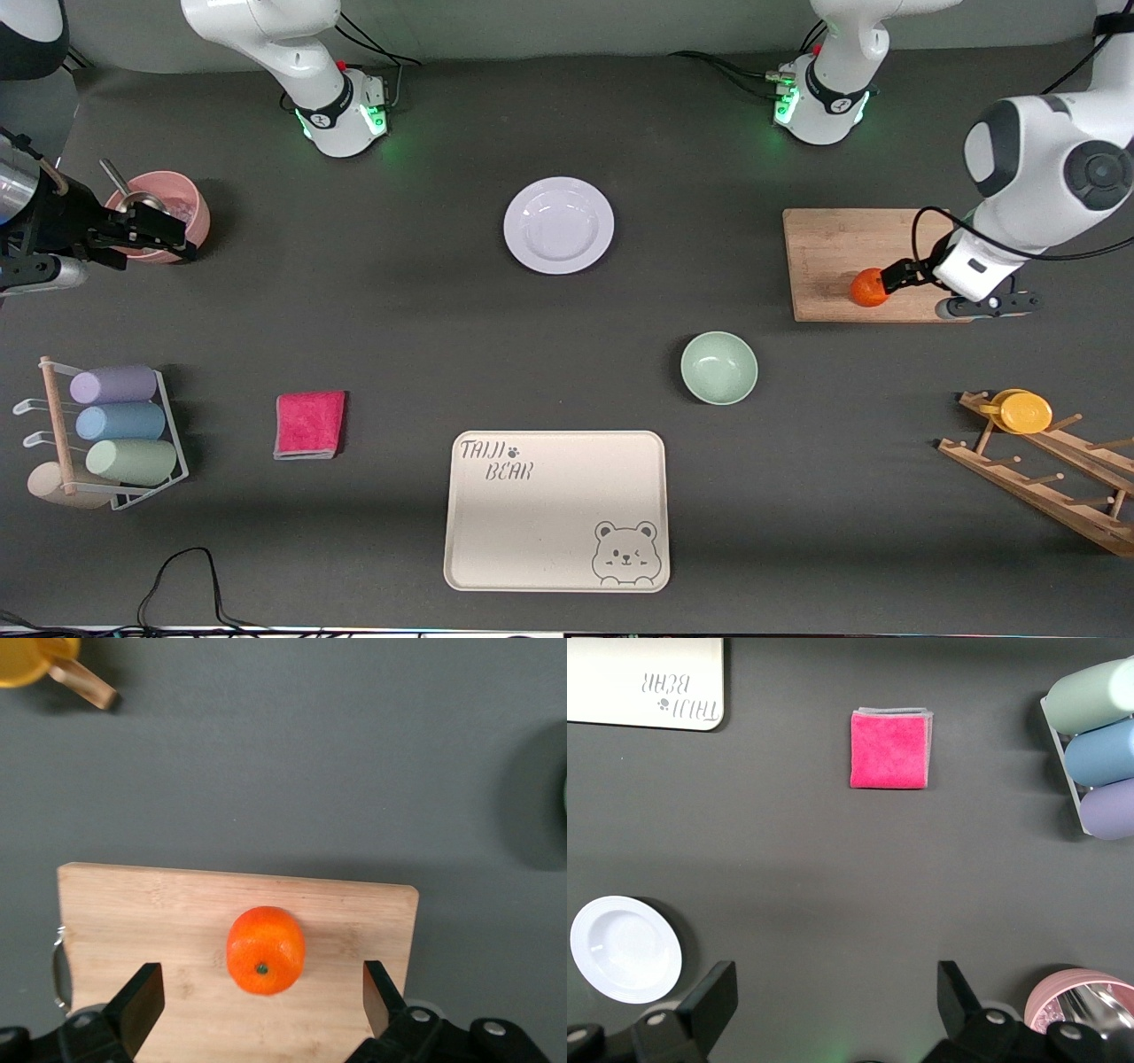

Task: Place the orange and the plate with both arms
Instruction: 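Reach the left gripper down to the orange on the cutting board, then grasp the orange with the left gripper and lift it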

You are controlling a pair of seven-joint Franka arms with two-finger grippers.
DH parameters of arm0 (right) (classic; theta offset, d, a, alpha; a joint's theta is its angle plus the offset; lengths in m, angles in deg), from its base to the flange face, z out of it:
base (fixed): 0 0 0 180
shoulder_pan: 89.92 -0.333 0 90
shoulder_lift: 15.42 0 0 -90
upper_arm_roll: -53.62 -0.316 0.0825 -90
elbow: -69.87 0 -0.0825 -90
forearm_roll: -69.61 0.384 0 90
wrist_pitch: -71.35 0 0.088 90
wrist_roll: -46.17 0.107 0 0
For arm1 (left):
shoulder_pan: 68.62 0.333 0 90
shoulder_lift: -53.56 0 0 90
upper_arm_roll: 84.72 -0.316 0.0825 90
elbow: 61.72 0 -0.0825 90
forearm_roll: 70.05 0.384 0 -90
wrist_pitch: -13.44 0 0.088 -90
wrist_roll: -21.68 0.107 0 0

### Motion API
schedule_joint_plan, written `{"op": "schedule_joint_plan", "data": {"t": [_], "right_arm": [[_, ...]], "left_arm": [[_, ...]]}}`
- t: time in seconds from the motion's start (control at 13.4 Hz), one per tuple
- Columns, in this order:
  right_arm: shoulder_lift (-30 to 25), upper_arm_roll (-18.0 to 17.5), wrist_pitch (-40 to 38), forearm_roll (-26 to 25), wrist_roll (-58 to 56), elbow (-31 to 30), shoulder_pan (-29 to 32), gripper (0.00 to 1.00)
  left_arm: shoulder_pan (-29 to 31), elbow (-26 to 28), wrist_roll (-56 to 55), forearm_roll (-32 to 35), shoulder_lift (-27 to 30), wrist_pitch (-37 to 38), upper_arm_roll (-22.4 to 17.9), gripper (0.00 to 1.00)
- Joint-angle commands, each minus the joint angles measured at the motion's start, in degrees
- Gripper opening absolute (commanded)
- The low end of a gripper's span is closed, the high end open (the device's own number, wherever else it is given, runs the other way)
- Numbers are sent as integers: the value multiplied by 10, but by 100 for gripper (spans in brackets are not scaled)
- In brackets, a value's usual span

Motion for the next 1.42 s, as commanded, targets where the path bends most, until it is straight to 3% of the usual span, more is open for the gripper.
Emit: {"op": "schedule_joint_plan", "data": {"t": [0.0,0.22,0.75,0.89,0.97,1.04,1.12,1.19,1.34], "right_arm": [[11,0,3,0,14,18,-2,100],[11,0,4,1,15,16,-1,100],[29,1,25,23,15,16,1,100],[30,2,25,23,15,14,2,100],[31,2,25,23,16,15,1,100],[31,2,25,23,16,15,1,100],[31,2,24,23,16,15,1,100],[30,2,23,23,16,15,1,100],[30,1,24,27,17,15,1,100]], "left_arm": [[-5,68,-3,9,-8,-84,-2,100],[-6,120,-3,9,-41,-187,-2,100],[-18,147,-4,8,-82,-240,-3,100],[-18,147,-3,8,-84,-240,-3,95],[-18,147,-3,8,-84,-239,-3,79],[-19,147,-2,8,-83,-237,-3,53],[-19,147,-3,8,-83,-233,-3,20],[-19,146,-3,8,-83,-230,-3,0],[-19,143,-4,8,-81,-228,-3,0]]}}
